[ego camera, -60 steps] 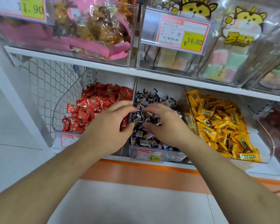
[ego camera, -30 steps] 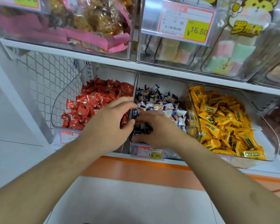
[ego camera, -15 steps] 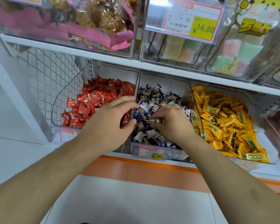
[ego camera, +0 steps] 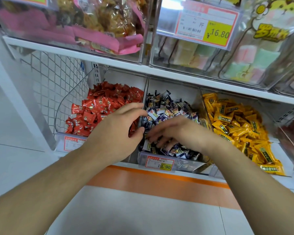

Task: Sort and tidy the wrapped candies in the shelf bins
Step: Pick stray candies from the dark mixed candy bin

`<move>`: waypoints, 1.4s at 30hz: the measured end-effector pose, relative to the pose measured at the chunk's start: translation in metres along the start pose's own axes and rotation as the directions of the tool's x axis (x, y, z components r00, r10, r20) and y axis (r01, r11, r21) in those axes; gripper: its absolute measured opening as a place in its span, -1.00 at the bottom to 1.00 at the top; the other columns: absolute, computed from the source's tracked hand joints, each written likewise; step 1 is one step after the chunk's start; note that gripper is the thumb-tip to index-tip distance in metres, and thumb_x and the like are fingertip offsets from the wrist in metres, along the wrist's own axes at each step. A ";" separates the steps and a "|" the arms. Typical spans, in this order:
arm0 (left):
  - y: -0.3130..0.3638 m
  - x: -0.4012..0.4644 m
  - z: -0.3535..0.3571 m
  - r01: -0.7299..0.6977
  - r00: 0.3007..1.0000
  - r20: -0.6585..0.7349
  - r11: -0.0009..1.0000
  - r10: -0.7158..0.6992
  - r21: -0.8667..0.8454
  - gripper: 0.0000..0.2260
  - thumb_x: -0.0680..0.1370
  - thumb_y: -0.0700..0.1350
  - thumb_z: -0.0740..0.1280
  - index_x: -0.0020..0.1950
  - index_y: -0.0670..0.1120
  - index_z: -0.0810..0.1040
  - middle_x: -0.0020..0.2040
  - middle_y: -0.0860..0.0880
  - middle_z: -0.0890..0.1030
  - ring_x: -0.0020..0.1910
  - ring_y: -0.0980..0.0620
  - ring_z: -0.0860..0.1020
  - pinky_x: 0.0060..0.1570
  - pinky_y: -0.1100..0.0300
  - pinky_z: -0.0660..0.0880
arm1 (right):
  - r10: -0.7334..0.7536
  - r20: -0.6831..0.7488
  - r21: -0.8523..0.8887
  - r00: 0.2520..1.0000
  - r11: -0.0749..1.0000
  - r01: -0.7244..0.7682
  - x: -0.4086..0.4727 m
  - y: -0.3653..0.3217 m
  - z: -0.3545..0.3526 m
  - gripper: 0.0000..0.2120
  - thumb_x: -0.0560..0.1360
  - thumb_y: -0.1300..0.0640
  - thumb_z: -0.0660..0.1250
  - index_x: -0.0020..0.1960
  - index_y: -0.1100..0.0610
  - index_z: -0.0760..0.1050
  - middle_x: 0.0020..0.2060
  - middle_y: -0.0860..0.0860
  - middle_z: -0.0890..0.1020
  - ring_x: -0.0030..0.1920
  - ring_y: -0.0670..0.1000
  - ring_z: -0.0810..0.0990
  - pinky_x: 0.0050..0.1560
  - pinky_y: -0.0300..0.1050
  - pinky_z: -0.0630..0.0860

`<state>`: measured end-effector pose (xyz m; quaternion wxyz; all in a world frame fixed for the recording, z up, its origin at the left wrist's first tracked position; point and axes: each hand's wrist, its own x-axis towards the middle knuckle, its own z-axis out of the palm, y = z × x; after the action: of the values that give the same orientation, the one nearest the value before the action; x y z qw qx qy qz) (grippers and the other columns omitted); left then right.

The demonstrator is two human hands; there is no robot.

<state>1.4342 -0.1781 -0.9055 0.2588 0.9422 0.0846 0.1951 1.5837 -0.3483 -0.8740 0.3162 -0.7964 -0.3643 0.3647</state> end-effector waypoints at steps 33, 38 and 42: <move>-0.001 0.001 0.000 -0.013 1.000 -0.014 0.999 0.012 -0.036 -0.68 0.61 0.01 0.36 0.36 0.18 0.53 0.49 0.36 0.32 0.24 0.23 0.55 0.16 0.08 0.59 | 0.017 0.016 -0.275 1.000 0.961 -0.012 0.018 0.026 0.004 -0.61 0.55 -0.02 0.49 0.34 -0.30 0.57 0.16 -0.22 0.67 0.09 -0.25 0.65 0.15 -0.25 0.54; 0.000 0.001 0.000 -0.002 1.000 -0.011 1.000 0.002 -0.022 -0.68 0.61 0.01 0.35 0.36 0.19 0.52 0.50 0.37 0.31 0.10 0.22 0.61 0.11 0.10 0.61 | 0.046 -0.064 -0.276 0.997 0.959 -0.062 0.029 0.031 -0.001 -0.43 0.48 -0.06 0.56 0.40 -0.40 0.46 0.25 -0.19 0.63 0.08 -0.13 0.66 0.19 -0.10 0.62; 0.000 0.002 0.001 -0.005 1.000 -0.014 1.000 0.005 -0.015 -0.68 0.61 0.01 0.36 0.36 0.20 0.52 0.50 0.37 0.31 0.17 0.25 0.57 0.15 0.16 0.59 | 0.034 -0.147 -0.277 0.989 0.958 -0.074 0.037 0.031 -0.011 -0.50 0.54 -0.03 0.51 0.40 -0.35 0.48 0.29 -0.19 0.59 -0.03 -0.21 0.64 -0.05 -0.31 0.51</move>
<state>1.4364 -0.1778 -0.9062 0.2649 0.9390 0.0827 0.2031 1.6204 -0.3374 -0.9052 0.2144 -0.8667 -0.3674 0.2607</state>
